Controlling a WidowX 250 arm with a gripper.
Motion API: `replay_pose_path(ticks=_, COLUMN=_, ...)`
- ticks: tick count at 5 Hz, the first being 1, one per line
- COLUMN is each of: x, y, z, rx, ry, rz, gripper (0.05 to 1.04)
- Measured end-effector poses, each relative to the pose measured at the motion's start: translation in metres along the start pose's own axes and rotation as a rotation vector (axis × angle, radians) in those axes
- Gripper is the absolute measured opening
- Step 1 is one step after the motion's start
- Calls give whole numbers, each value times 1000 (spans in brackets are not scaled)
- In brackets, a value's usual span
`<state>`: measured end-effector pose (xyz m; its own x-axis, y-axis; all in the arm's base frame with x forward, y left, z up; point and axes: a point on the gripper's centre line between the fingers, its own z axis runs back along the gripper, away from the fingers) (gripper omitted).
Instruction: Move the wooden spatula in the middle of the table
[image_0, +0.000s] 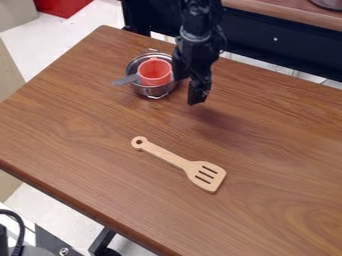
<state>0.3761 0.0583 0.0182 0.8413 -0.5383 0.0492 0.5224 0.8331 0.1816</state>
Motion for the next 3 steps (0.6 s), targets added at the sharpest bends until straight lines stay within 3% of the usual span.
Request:
replay_pose_path(ticks=1, x=-5, y=19, z=6, rx=5, ry=-6, rz=77, gripper=1000)
replay_pose_path(ticks=3, x=-47, y=51, z=11, rx=-71, ry=-3, rz=441, gripper=1001)
